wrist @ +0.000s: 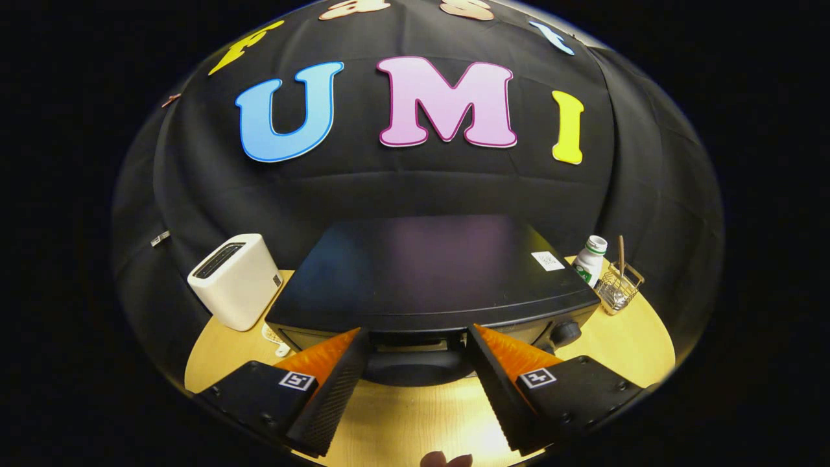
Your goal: Open the toaster oven, put the food inside, and close the toaster oven door.
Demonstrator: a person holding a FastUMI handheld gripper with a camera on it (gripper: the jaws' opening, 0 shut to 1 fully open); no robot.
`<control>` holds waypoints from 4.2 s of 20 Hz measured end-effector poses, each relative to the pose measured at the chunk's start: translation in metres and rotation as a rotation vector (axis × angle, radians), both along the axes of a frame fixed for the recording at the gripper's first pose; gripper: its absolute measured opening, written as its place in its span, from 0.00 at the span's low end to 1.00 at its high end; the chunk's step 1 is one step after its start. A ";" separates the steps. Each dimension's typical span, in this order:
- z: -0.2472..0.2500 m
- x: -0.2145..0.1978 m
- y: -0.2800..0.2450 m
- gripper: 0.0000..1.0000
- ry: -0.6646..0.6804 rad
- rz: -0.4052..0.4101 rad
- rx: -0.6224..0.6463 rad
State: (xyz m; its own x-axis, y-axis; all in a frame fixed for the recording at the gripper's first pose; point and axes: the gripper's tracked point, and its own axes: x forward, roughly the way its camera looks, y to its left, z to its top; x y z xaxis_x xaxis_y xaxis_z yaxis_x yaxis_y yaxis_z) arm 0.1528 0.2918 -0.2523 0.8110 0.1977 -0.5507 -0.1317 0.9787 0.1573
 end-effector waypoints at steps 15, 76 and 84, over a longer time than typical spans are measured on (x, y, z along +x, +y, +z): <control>-0.029 -0.091 -0.009 0.99 0.079 -0.011 0.010; -0.208 -0.185 -0.357 0.10 0.968 0.255 -0.033; -0.201 -0.194 -0.360 0.05 0.986 0.167 0.229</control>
